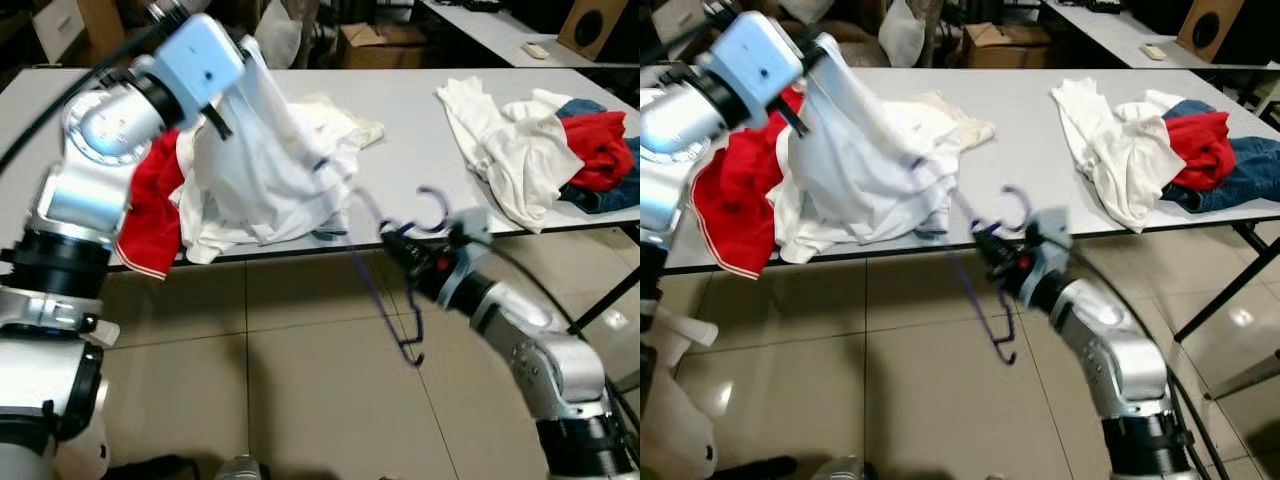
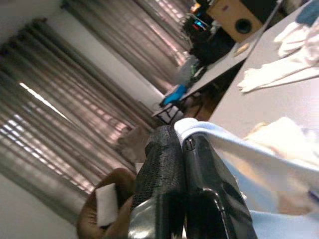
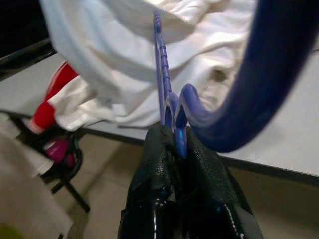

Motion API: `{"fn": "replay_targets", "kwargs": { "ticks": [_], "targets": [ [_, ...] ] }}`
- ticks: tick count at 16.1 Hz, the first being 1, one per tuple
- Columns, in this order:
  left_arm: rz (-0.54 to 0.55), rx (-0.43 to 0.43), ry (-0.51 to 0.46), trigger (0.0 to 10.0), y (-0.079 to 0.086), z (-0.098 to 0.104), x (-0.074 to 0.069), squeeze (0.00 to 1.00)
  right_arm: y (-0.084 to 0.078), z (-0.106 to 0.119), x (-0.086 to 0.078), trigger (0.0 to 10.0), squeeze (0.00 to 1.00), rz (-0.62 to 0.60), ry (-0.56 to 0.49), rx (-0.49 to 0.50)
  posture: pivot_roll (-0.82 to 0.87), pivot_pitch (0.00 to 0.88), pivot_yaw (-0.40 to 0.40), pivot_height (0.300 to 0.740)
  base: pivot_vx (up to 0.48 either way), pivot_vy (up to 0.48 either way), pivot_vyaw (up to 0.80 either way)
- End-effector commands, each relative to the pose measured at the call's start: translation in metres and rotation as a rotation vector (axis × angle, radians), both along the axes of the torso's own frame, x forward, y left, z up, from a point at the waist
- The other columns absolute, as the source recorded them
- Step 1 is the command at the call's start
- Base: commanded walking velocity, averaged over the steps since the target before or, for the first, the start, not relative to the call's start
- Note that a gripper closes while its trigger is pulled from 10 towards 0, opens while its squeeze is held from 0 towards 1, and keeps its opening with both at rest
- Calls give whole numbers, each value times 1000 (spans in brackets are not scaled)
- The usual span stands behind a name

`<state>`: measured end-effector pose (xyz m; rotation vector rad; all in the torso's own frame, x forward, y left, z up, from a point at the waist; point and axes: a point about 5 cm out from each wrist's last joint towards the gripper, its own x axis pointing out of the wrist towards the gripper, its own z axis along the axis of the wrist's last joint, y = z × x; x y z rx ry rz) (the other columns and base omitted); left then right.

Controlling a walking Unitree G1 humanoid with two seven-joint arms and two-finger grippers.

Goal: Hang hanger

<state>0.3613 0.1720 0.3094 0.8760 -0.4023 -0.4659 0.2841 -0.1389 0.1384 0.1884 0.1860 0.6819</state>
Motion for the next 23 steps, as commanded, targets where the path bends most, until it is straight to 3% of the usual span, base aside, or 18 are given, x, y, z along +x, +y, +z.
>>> {"fn": "replay_targets", "kwargs": {
  "ticks": [1,5,8,10,13,15,17,18,20,23],
  "targets": [
    [-20,8,-6,0,-6,3,-2,0,2,6,-3,10000,0,44,-29,-27,-57,0,-42,740,0,0,0],
    [-50,17,-1,157,-16,5,-6,0,21,28,-8,10000,0,185,-143,15,-55,0,-40,740,0,0,0],
    [-144,81,46,0,-23,-4,-17,0,13,32,14,10000,0,16,-141,27,-58,0,-39,740,0,0,0],
    [-163,123,91,0,-21,-12,-24,0,9,37,21,10000,0,-22,-145,58,-56,0,-43,740,0,0,0],
    [-126,162,126,0,-11,-19,-26,0,10,43,19,10000,0,17,-159,95,-51,0,-49,740,0,0,0],
    [-23,164,105,0,0,-18,-21,0,16,46,13,10000,0,105,-172,103,-50,0,-53,740,0,0,0],
    [114,105,19,0,15,-7,-12,0,23,46,0,10000,0,235,-176,91,-54,0,-52,740,0,0,0],
    [200,9,-55,0,24,6,-8,0,27,41,-12,10000,0,328,-157,72,-54,0,-54,740,0,0,0],
    [240,-13,-73,0,28,13,-5,0,26,39,-15,10000,0,342,-148,54,-54,0,-52,740,0,0,0],
    [226,20,-58,0,27,11,-3,0,16,40,-12,10000,0,290,-159,34,-54,0,-52,740,0,0,0]
  ]
}}
